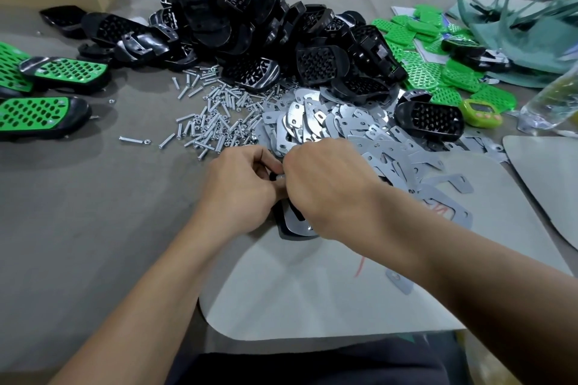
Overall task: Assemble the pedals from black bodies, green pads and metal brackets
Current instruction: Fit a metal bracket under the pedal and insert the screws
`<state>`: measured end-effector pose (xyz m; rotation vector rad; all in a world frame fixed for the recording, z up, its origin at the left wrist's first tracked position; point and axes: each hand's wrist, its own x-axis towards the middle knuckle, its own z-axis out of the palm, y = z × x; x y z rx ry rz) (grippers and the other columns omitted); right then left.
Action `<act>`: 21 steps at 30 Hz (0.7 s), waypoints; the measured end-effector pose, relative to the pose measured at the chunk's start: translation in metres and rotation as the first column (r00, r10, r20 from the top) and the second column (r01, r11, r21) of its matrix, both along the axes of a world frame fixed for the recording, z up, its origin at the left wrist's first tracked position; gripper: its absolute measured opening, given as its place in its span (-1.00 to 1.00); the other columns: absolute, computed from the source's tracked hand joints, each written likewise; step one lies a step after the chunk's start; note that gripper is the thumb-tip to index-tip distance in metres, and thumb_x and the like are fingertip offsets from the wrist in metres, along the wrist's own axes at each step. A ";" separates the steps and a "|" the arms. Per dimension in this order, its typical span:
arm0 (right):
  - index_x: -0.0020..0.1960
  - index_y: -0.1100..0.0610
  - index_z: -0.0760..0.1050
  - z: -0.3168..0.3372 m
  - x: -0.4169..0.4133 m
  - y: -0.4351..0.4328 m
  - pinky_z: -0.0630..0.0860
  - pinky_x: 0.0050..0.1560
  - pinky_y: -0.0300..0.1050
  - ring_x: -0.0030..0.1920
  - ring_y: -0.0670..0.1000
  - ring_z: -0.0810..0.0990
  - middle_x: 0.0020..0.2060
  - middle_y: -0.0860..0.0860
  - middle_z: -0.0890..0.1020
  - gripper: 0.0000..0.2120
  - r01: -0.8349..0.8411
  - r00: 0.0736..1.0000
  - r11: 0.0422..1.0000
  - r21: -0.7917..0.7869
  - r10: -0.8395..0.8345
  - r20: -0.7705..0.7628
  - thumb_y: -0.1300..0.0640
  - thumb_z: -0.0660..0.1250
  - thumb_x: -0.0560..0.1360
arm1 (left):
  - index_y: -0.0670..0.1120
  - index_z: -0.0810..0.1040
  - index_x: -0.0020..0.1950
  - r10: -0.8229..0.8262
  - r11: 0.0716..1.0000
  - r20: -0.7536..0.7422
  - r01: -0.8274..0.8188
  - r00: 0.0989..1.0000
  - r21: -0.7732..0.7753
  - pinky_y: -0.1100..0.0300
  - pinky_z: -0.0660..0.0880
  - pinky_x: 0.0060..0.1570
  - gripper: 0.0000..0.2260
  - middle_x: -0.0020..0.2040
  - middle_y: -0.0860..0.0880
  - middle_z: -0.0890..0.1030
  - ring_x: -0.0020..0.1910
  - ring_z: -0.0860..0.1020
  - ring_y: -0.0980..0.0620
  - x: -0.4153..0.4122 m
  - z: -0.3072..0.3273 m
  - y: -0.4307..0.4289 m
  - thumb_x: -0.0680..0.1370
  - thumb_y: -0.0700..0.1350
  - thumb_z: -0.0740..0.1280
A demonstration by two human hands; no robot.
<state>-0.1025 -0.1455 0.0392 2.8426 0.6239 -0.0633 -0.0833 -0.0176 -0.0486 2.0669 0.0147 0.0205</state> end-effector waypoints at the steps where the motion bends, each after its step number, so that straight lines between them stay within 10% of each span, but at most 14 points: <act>1: -0.29 0.09 0.17 0.000 0.000 0.000 0.07 -0.41 -0.09 -0.42 0.00 0.23 -0.37 -0.02 0.32 -0.73 0.001 1.000 1.000 -0.003 -0.001 -0.002 0.30 0.16 0.50 | 0.06 0.60 -0.32 0.001 1.000 0.003 -0.001 1.000 -0.010 0.26 0.27 -0.46 -0.83 -0.56 0.19 0.45 -0.57 0.35 0.21 0.000 0.000 0.000 0.28 -0.11 0.57; 6: -0.30 0.08 0.19 -0.002 0.002 -0.008 0.08 -0.44 -0.09 -0.44 0.01 0.24 -0.42 -0.01 0.32 -0.74 0.012 1.000 1.000 -0.019 -0.012 0.009 0.29 0.17 0.48 | 0.21 0.62 -0.21 -0.002 0.998 0.018 0.003 1.000 -0.067 0.20 0.23 -0.43 -0.80 -0.55 0.17 0.47 -0.58 0.33 0.20 0.000 -0.004 -0.002 0.21 0.15 0.51; 21: -0.32 0.07 0.19 0.002 0.007 -0.017 0.08 -0.44 -0.09 -0.45 0.02 0.25 -0.42 0.00 0.32 -0.74 -0.059 0.998 0.997 -0.052 0.060 0.021 0.25 0.21 0.46 | 0.20 0.63 -0.20 -0.003 0.996 0.009 0.003 1.000 -0.089 0.16 0.26 -0.37 -0.77 -0.53 0.15 0.47 -0.54 0.35 0.12 0.001 -0.007 -0.001 0.21 0.15 0.55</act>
